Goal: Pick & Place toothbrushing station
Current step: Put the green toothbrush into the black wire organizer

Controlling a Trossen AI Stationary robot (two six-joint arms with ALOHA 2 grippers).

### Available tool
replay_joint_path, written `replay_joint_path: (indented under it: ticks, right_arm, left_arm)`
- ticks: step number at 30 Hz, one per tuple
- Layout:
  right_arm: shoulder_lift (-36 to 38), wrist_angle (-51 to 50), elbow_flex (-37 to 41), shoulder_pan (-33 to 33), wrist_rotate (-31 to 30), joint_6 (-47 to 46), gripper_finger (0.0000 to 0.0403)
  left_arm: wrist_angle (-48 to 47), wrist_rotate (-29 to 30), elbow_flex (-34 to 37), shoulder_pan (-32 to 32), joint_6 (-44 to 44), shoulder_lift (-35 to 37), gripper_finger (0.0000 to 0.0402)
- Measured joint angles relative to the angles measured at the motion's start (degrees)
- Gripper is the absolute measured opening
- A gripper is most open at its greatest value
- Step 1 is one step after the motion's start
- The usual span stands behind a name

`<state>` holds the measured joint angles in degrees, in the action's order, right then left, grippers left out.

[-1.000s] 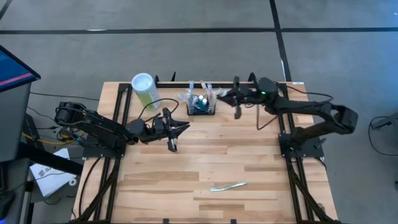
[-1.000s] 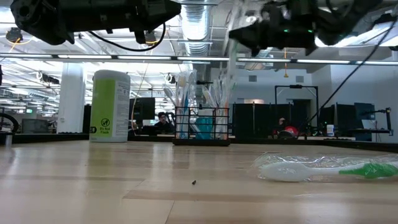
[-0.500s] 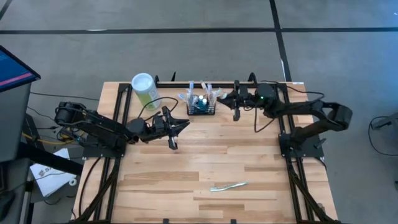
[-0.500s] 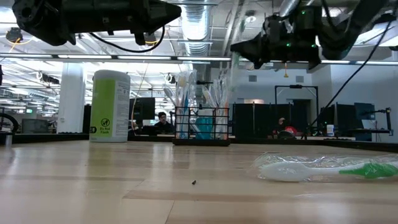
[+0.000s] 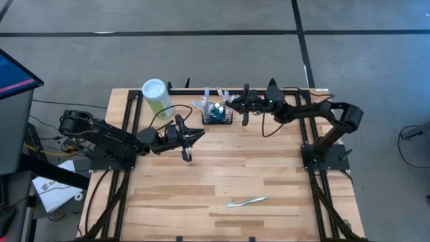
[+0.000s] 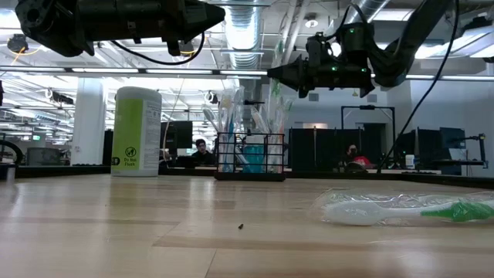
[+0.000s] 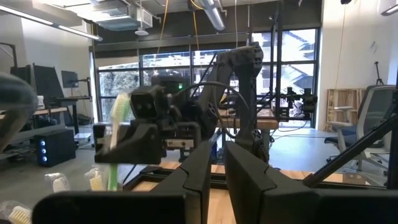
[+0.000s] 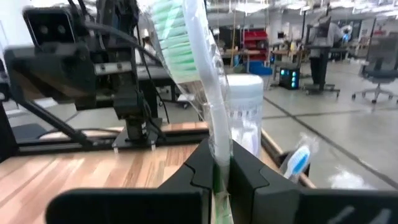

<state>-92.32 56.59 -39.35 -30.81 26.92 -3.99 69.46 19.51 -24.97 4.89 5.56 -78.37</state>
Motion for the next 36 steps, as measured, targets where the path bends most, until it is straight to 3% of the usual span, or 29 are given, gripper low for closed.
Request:
replay_joint_path:
  ticks: [25, 36]
  right_arm:
    - [-1.5, -2.6, -0.5, -2.3, -0.2, 1.4, 0.0014]
    - [-8.4, 2.7, -0.5, -2.2, -1.3, -0.2, 0.0015]
  left_arm:
    - [-0.2, 0.0, 0.0, 0.0, 0.0, 0.0, 0.0039]
    - [-0.3, 0.0, 0.0, 0.0, 0.0, 0.0, 0.0039]
